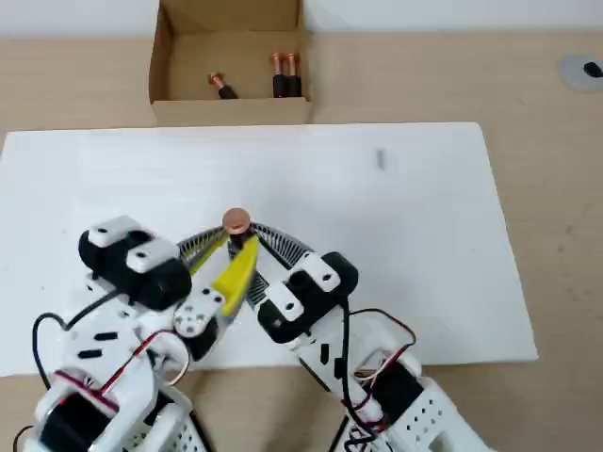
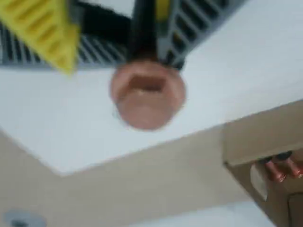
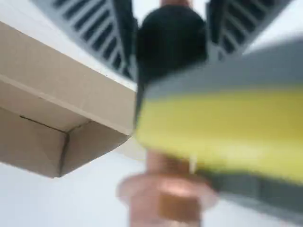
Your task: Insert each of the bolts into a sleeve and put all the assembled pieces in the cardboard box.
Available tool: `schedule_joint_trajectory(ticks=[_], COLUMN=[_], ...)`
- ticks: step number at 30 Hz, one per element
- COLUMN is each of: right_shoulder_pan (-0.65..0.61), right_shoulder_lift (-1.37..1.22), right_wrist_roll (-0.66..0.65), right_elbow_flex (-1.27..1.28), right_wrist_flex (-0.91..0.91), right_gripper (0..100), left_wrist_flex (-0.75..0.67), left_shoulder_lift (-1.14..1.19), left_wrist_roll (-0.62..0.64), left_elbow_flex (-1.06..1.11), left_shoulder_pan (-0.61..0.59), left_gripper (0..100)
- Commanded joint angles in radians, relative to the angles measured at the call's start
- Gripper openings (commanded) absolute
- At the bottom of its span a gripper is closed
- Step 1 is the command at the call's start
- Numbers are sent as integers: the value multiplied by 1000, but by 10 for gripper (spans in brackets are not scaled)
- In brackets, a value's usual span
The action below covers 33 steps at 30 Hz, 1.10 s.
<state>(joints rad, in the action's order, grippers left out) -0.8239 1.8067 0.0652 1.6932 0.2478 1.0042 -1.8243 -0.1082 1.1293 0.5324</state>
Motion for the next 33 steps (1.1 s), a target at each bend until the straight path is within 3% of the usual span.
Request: schedule_joint_trajectory(ticks=[1,9,12,19,26,31,33], right_shoulder_pan=[16,21,77,242,315,320,320], right_shoulder_lift=[94,93,85,7,-610,-1115,-1288], right_wrist_roll=[-3,-5,-5,-5,2,-3,-5], right_elbow_flex=[-4,-7,-10,-156,-664,-1119,-1273], right_wrist_flex=[-32,-66,-132,-153,-160,-158,-158], right_gripper=[9,9,9,9,9,9,9], left_wrist_flex=[103,198,265,391,342,238,206], left_shoulder_lift=[2,2,2,5,2,5,5], left_wrist_roll=[-52,-66,-55,112,115,115,115], left_elbow_flex=[-44,-157,-221,-347,-87,-29,8], left_shoulder_pan=[11,-130,-199,-446,-666,-683,-683], left_gripper=[160,160,160,159,157,153,106])
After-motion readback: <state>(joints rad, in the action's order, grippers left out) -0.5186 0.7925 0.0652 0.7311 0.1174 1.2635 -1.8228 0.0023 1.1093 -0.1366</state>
